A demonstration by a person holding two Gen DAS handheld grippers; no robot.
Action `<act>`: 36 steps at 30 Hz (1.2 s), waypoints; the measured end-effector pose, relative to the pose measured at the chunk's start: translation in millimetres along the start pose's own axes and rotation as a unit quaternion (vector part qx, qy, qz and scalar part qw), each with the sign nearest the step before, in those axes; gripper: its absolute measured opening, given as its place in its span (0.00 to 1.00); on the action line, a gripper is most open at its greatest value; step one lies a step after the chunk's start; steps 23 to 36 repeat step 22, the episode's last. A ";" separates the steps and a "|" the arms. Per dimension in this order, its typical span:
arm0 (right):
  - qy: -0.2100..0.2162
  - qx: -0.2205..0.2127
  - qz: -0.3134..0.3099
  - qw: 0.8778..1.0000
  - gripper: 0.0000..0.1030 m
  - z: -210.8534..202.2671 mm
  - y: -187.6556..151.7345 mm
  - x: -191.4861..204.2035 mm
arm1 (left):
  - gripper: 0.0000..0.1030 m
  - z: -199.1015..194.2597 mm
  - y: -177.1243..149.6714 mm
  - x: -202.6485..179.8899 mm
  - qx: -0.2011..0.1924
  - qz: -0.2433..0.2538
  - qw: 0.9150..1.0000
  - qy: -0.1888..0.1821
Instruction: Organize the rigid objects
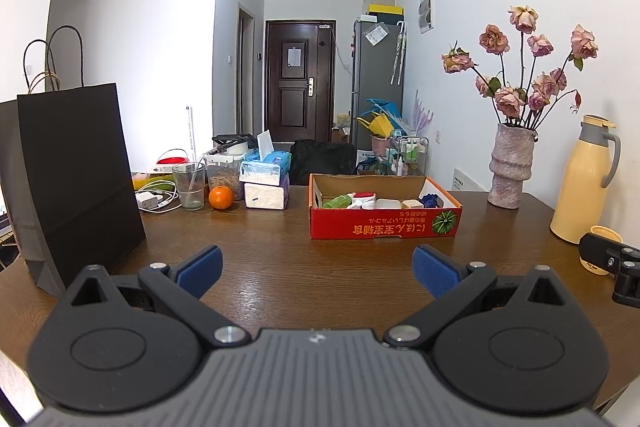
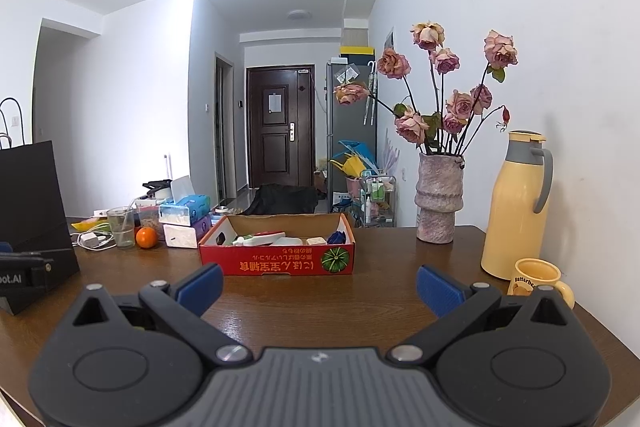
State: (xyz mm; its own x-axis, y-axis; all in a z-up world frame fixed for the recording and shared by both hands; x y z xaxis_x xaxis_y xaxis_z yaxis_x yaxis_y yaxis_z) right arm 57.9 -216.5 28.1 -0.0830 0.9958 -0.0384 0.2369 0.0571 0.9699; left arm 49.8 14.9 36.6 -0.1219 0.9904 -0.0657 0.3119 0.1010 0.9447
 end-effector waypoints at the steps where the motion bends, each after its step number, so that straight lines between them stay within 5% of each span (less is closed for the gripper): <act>1: 0.000 0.000 0.000 1.000 1.00 0.7 0.1 0.2 | 1.00 0.1 -0.1 0.5 0.000 -0.001 1.000 0.000; 36: 0.002 0.011 -0.005 1.000 1.00 12.5 -4.7 3.4 | 1.00 12.1 -2.6 2.0 0.006 -0.003 1.000 -0.008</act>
Point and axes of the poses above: each gripper's, at about its wrist camera, not at the fingertips, and z roughly the way its jaws point, x to its left, y to its top, the point moved 1 cm from there along z, roughly the way its jaws point, and after that the axes turned 3 degrees about -z, right-handed, at the moved point
